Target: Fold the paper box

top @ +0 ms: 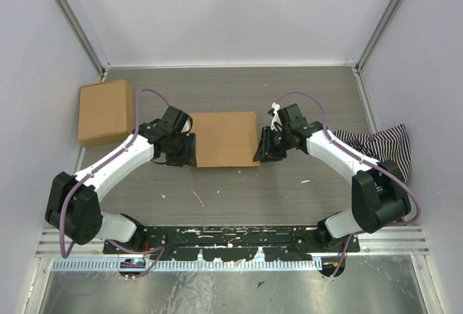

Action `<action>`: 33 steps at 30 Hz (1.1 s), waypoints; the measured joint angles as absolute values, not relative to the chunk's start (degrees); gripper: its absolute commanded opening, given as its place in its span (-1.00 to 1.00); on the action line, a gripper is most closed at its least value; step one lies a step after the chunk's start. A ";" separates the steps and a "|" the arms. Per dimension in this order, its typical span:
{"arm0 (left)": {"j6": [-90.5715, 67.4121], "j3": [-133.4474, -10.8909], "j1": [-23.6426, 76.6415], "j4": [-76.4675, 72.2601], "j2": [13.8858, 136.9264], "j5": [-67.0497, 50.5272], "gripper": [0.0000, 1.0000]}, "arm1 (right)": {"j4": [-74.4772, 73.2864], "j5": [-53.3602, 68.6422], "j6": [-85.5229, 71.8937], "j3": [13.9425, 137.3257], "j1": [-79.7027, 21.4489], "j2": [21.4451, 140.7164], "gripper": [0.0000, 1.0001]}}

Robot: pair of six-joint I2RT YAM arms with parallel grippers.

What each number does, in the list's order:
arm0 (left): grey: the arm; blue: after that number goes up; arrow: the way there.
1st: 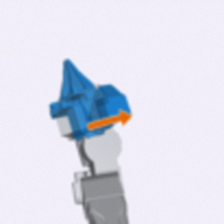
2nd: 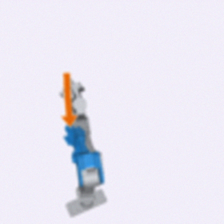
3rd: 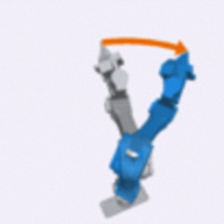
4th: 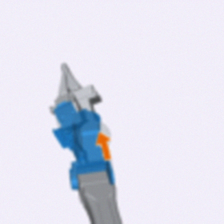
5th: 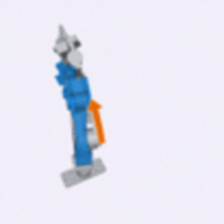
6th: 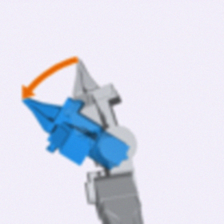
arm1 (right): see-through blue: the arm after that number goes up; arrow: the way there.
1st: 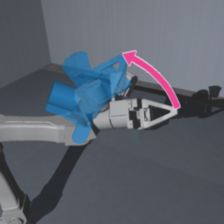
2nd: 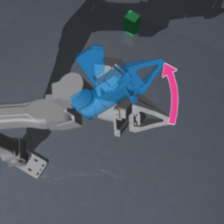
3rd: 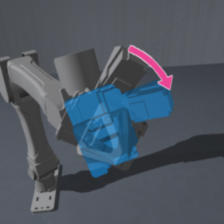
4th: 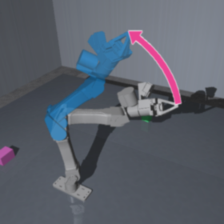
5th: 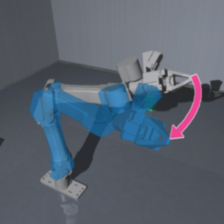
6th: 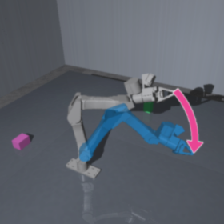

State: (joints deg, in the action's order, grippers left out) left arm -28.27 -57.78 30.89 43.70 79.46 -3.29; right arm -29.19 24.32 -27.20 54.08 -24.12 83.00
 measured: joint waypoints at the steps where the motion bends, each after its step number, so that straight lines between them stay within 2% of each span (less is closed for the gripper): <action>1: -28.21 -57.84 30.89 43.88 79.46 -3.46 0.10 | -29.19 24.69 -27.16 54.08 -23.97 83.00 -0.29; 33: -27.51 -58.52 29.17 45.34 78.35 -9.41 0.06 | -30.55 23.86 -26.00 55.46 -23.59 83.05 -0.30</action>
State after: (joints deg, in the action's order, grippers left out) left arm -27.51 -58.52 29.17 45.34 78.35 -9.41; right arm -30.55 23.86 -26.00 55.46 -23.59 83.05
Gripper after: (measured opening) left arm 0.535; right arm 0.352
